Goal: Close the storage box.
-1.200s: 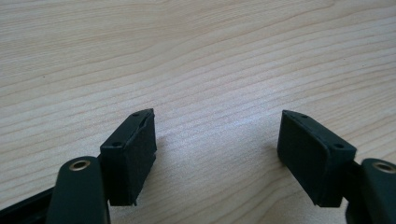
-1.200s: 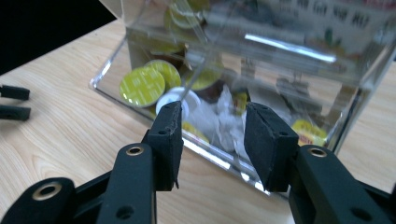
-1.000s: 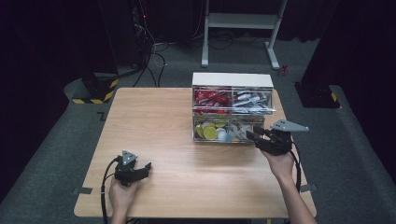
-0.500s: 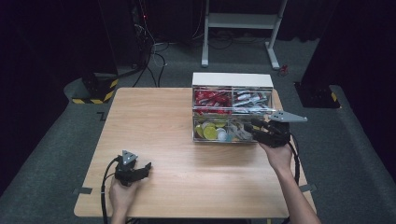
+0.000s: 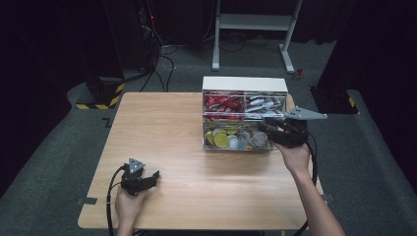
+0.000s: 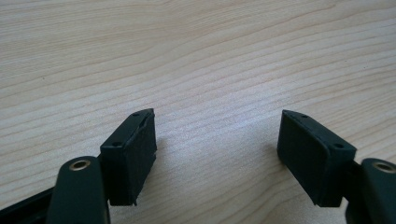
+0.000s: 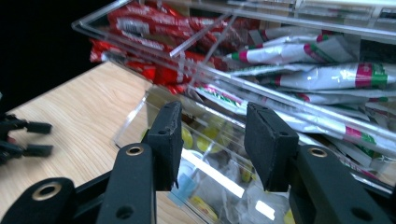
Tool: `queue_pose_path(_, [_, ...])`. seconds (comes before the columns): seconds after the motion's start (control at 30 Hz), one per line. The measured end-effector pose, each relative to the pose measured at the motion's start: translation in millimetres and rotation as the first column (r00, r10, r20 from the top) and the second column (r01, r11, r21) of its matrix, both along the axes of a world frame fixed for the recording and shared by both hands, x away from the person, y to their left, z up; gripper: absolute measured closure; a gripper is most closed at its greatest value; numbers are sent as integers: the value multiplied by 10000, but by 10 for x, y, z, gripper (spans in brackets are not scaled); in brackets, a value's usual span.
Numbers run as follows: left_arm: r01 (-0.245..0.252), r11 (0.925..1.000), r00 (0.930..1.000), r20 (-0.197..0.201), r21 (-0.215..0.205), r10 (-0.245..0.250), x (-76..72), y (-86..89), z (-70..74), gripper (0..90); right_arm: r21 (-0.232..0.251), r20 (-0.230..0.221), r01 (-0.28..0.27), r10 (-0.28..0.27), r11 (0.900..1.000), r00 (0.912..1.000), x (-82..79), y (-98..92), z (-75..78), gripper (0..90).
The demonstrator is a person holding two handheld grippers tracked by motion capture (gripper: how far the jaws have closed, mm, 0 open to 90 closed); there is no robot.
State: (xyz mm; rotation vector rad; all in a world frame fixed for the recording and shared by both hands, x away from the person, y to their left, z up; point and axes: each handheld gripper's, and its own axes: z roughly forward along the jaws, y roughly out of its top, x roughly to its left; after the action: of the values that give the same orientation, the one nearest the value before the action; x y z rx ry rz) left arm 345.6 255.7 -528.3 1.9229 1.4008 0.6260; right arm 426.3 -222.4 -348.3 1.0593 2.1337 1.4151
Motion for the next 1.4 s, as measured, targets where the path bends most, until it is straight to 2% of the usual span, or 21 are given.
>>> queue_pose_path(0.17, [-5,10000,10000,-3,1,5,-1,-1,0,285,-435,-53,22,-24,9991,10000,5,58,34,567])
queue_pose_path(0.37, [18,10000,10000,11,24,-18,0,-3,-1,281,-287,-59,51,-53,9996,10000,28,96,60,566])
queue_pose_path(0.53, [18,10000,10000,12,26,-18,0,-3,-1,281,-407,18,80,-79,9991,10000,56,98,77,562])
queue_pose_path(0.6, [18,10000,10000,11,26,-18,0,-3,-1,280,-247,13,181,-181,9995,9998,61,77,91,560])
queue_pose_path(0.97, [62,9999,10000,38,81,-62,-9,-1,0,282,-58,556,304,-301,9995,9980,117,42,272,557])
queue_pose_path(1.4, [87,10000,10000,0,30,-87,-10,-5,0,275,-468,881,682,-639,9966,9941,160,79,466,548])
